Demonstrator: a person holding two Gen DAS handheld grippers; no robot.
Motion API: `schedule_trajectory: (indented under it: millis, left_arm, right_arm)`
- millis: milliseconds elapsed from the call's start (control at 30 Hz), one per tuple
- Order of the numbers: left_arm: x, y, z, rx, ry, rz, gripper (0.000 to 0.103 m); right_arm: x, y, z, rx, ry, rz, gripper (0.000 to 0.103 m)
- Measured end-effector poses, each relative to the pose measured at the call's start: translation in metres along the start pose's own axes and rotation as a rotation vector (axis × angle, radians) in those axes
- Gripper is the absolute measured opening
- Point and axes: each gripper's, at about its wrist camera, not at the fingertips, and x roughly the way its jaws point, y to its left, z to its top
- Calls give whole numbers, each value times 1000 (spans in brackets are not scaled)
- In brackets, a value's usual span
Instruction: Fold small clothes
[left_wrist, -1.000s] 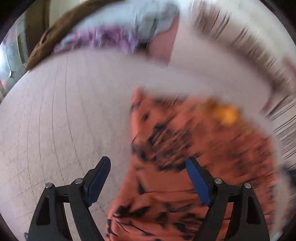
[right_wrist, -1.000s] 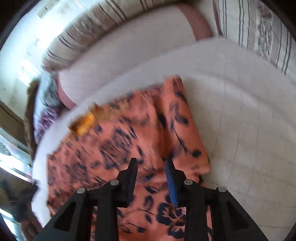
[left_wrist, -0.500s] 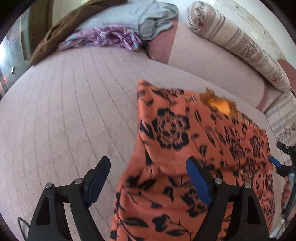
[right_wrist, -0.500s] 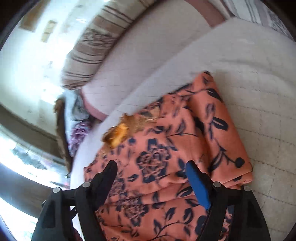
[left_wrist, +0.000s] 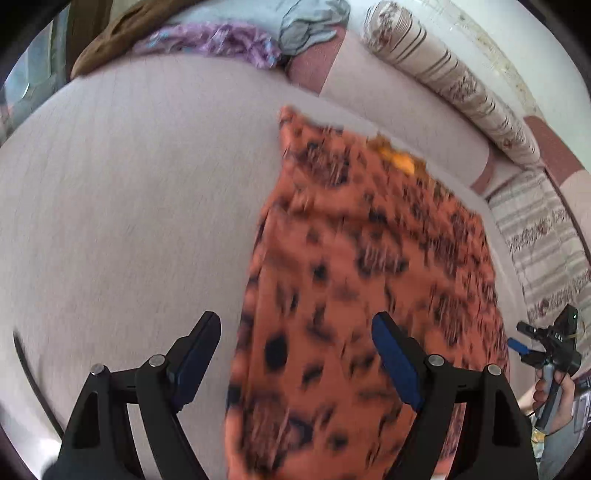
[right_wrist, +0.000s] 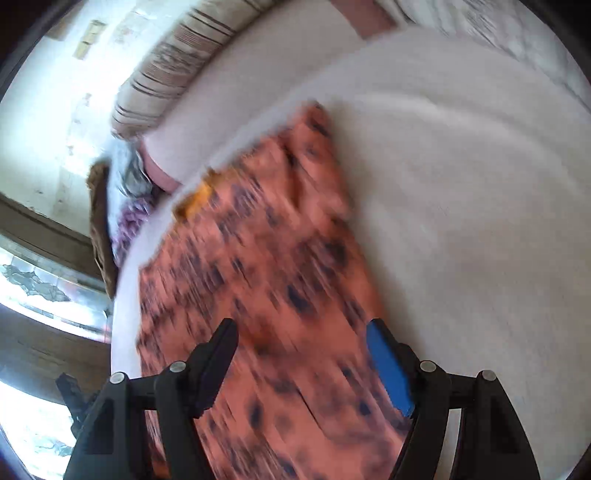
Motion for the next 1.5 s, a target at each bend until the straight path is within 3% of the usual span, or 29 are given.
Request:
schedule_trajectory:
  millis: [167, 333, 433, 633, 667, 733, 767, 833, 900, 933, 1067, 1100, 1133, 1167, 1200, 1233, 1267, 1300, 1333, 1367, 1500]
  left_arm:
    - [-4, 11, -50, -17, 96, -23, 84]
    - [-13, 14, -82, -45, 121, -23, 84]
    - [-18, 12, -96, -45, 119, -15, 84]
    - [-8, 5, -107, 0, 134, 83, 82]
    - [-8, 5, -108, -7, 130, 97, 78]
    - [-9, 3, -109, -9, 134, 127, 41]
    - [-11, 4, -110, 1, 135, 139, 35]
    - [-13, 7, -110, 4, 137, 131, 14]
    - [-16, 8, -109, -5, 132, 111, 10]
    - [-20, 7, -109, -6, 124, 108, 10]
    - [-30, 2, -110, 15, 95, 100, 12]
    - [-24, 0, -110, 26, 102, 117, 31]
    - [-19, 0, -110, 25, 113, 134, 61]
    - [-13, 1, -112, 18, 122, 146, 70]
    - [-10, 1, -113, 14, 121, 149, 71]
    - [-10, 0, -114, 18, 111, 148, 64]
    - [-10, -1, -114, 24, 99, 143, 47]
    - [-11, 0, -113, 29, 103, 145, 4]
    - [-13, 2, -111, 19, 115, 112, 6]
    - [-18, 4, -109, 2, 103, 90, 6]
    - [-55, 0, -93, -5, -8, 58, 7]
  right_arm:
    - [-32, -39, -64, 62, 99, -6, 75]
    - [-48, -57, -96, 94, 143, 40, 74]
    - [-48, -53, -111, 73, 179, 68, 62]
    - [-51, -60, -118, 84, 175, 64, 63]
    - [-50, -57, -118, 74, 178, 56, 63]
    - [-48, -54, -117, 62, 185, 45, 63]
    - [-48, -54, -117, 61, 185, 44, 63]
    - [-48, -53, -118, 54, 180, 41, 62]
    - [-48, -45, -120, 7, 183, 6, 44]
    - [-47, -43, -121, -8, 191, -6, 17]
    - [-47, -40, -122, -17, 196, -17, 16]
    - [-47, -39, -122, -23, 195, -10, 19]
    - [-46, -41, -121, -22, 199, -20, 22]
    - [-41, -46, -121, 8, 220, -25, 30]
    - [-40, -49, -120, 30, 227, -5, 32]
    - [-40, -51, -119, 40, 226, 7, 32]
    - [-41, -51, -118, 30, 229, 11, 32]
    - [-41, -51, -119, 27, 231, 14, 32]
    - [-40, -51, -119, 26, 235, 16, 26]
    - [-42, -50, -119, 20, 233, 12, 8]
    - [-64, -47, -110, 45, 173, 79, 8]
